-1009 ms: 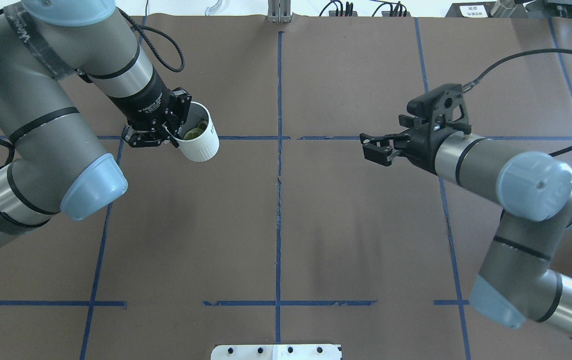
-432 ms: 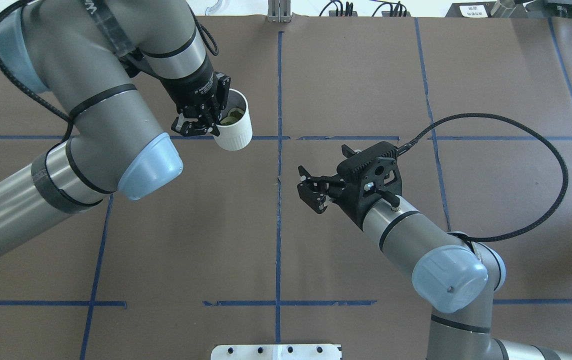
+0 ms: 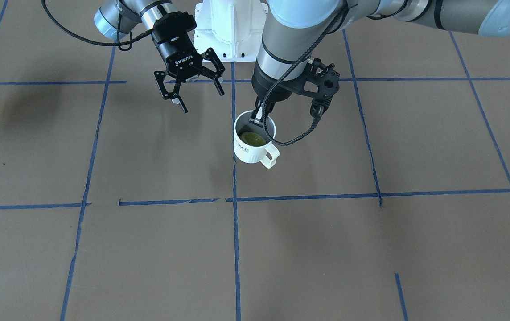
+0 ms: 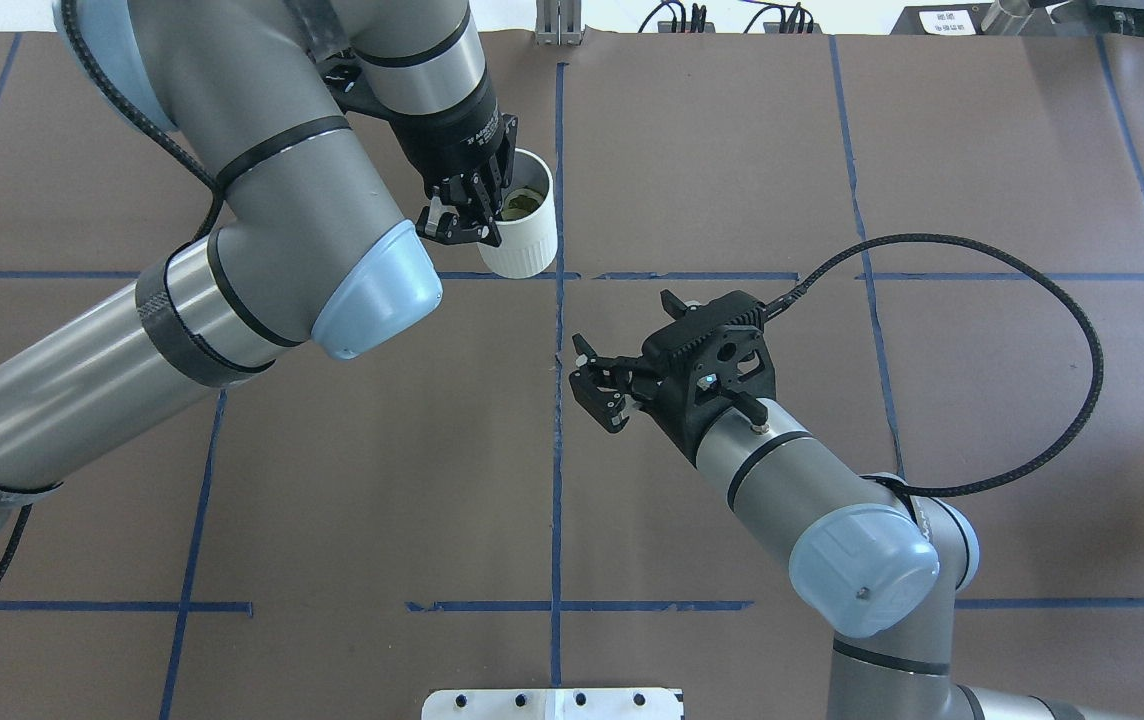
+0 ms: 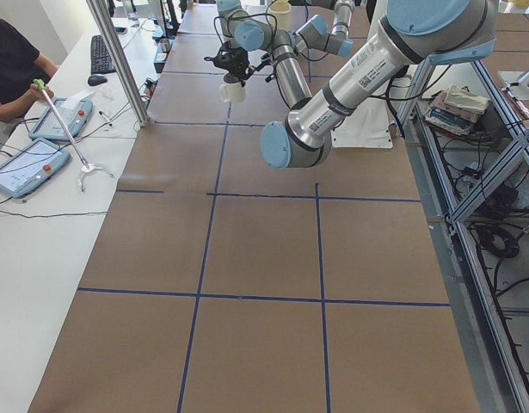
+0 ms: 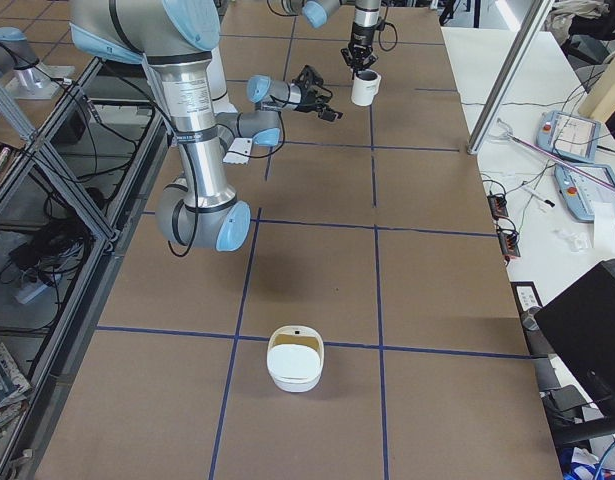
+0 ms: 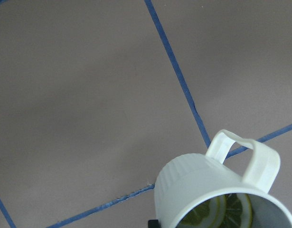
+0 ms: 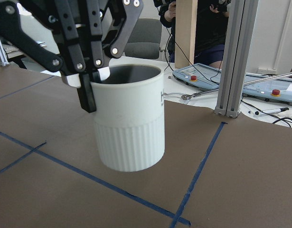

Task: Left arm hands cup to right arm to dump lemon

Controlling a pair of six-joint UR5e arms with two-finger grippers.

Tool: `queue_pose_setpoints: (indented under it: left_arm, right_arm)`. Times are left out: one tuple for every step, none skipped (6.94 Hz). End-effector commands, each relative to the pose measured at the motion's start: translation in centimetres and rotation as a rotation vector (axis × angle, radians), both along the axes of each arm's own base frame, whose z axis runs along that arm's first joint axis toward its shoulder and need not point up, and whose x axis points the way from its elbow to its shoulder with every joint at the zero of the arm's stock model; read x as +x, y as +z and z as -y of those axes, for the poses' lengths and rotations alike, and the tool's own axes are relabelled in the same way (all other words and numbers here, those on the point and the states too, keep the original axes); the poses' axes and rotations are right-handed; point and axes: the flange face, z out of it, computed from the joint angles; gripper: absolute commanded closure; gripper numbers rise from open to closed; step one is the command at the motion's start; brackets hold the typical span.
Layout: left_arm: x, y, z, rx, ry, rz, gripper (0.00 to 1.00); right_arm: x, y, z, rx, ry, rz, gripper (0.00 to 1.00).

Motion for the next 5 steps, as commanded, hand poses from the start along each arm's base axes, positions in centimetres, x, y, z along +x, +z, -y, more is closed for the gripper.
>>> queue_pose_setpoints:
  left_arm:
    - [-0.9, -2.3, -1.5, 0.084, 0.065, -0.059, 1.00]
    - [0.6, -2.4, -2.8, 0.133, 0.129, -0.067, 1.00]
    - [1.2, -2.4, -3.4, 0.161, 0.158, -0.072, 1.00]
    - [2.0, -2.3, -3.9, 0.165, 0.177, -0.071, 1.00]
    - [2.4, -2.5, -4.4, 0.180, 0.191, -0.079, 1.00]
  right_arm:
    - [-0.2, -0.4, 0.0, 0.035, -0.003, -0.035, 0.01]
    - [-0.2, -0.6, -0.1, 0.043, -0.005, -0.037, 0.01]
    - [-0.5, -1.3, -0.4, 0.048, -0.013, -0.028, 0.01]
    - [-0.5, -1.3, -0.4, 0.066, -0.014, -0.050, 0.01]
    - [-0.6, -1.3, -0.4, 0.075, -0.015, -0.062, 0.01]
